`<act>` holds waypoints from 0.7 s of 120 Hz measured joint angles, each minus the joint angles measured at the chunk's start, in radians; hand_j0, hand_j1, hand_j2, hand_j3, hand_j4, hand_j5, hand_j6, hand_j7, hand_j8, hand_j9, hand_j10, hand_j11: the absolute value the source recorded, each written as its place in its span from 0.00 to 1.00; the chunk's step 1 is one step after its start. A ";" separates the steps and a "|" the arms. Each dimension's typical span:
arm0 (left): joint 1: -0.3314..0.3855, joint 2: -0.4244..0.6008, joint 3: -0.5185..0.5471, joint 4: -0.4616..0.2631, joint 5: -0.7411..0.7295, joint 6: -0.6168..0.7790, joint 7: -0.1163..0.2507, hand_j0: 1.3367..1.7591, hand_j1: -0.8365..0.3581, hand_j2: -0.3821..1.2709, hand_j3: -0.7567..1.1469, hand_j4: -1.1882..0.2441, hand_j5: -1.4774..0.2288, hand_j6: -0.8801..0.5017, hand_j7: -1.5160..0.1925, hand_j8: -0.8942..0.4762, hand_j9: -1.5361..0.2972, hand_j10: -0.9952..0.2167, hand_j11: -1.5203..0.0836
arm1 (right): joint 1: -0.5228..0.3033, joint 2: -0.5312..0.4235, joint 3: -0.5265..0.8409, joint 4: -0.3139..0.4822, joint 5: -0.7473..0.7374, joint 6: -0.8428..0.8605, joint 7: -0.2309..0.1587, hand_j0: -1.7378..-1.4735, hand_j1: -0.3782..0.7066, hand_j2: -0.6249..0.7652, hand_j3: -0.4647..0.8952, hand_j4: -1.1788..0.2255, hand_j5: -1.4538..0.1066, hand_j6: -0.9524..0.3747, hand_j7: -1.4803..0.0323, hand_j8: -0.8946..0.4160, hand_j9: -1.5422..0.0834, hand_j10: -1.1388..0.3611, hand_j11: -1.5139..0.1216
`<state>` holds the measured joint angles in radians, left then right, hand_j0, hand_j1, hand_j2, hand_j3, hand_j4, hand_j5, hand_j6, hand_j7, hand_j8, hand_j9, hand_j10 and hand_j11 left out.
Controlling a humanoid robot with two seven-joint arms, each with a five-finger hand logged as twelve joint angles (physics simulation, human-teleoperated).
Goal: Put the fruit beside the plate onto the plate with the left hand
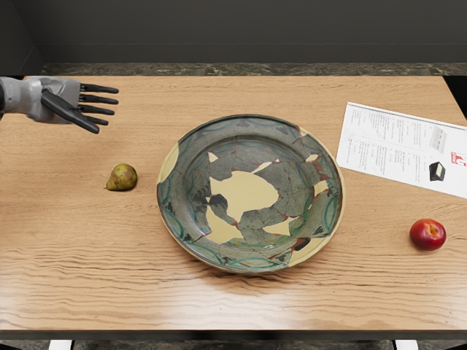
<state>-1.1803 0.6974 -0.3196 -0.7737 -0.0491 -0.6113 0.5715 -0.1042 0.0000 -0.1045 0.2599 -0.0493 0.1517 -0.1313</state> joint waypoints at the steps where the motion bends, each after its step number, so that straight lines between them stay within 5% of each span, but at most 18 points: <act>1: 0.000 0.001 0.000 0.000 0.000 0.000 0.000 0.76 0.97 0.23 0.40 0.81 0.85 0.62 0.87 0.63 0.82 0.80 0.93 | -0.002 0.000 0.000 0.000 0.000 0.000 0.000 0.30 0.05 0.45 0.34 0.83 0.92 0.71 0.96 0.67 0.94 0.75 0.91; 25: -0.016 -0.002 -0.005 0.004 0.037 0.000 0.001 0.76 0.98 0.23 0.40 0.82 0.85 0.63 0.88 0.64 0.83 0.81 0.94 | -0.013 0.000 0.006 -0.001 0.000 0.000 0.001 0.30 0.05 0.45 0.34 0.83 0.92 0.71 0.96 0.67 0.94 0.75 0.91; 61: -0.053 -0.047 -0.002 -0.003 0.351 0.000 -0.010 0.76 0.97 0.23 0.40 0.81 0.85 0.62 0.87 0.64 0.82 0.80 0.93 | -0.014 0.000 0.009 -0.001 0.000 0.000 0.001 0.30 0.05 0.45 0.34 0.83 0.92 0.71 0.96 0.67 0.94 0.75 0.91; 84: -0.083 -0.020 0.118 -0.122 0.519 0.179 -0.108 0.76 0.97 0.23 0.40 0.81 0.85 0.62 0.87 0.63 0.82 0.80 0.93 | -0.014 0.000 0.009 -0.002 0.000 0.000 0.001 0.30 0.05 0.45 0.34 0.83 0.92 0.71 0.96 0.67 0.94 0.75 0.91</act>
<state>-1.2635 0.6779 -0.2015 -0.8960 0.4702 -0.4319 0.4636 -0.1181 0.0000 -0.0958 0.2583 -0.0491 0.1516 -0.1304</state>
